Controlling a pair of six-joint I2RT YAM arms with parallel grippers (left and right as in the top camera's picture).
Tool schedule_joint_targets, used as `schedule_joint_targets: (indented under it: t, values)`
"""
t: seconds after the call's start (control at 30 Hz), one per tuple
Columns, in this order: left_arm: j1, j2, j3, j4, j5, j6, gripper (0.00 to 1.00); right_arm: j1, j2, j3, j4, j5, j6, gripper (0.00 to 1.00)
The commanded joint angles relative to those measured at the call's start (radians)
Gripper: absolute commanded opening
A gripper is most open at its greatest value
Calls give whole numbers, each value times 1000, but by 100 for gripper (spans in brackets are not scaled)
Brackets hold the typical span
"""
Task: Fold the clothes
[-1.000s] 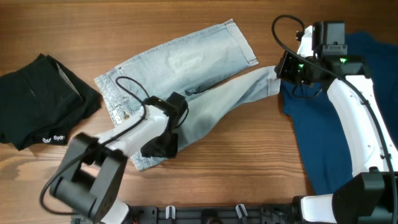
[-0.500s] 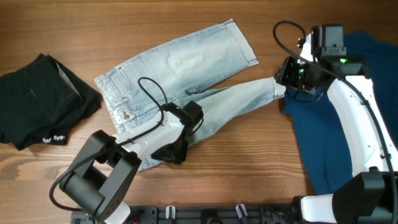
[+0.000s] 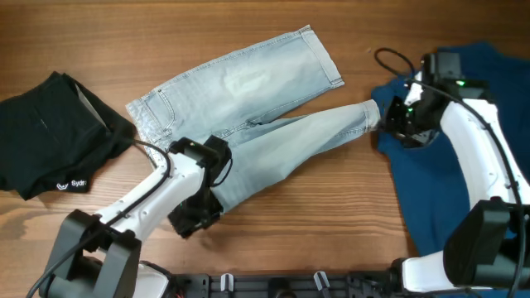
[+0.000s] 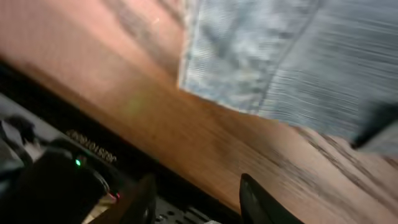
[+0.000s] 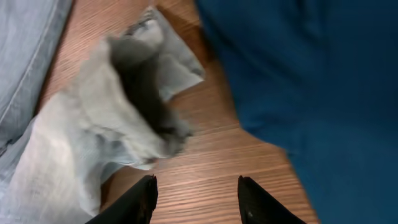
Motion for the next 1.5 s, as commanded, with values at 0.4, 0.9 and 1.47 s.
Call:
schedule_joint_targets:
  t: [0.4, 0.9, 1.47]
  values:
    - [262, -13, -155, 301, 29, -147, 61, -43, 8, -5, -14, -84, -73, 47]
    - [262, -16, -239, 346, 50, -147, 4, -43, 8, -77, 6, -85, -72, 51]
    - [262, -92, -239, 330, 45, -94, 15, -43, 8, -372, 304, -109, -61, 52]
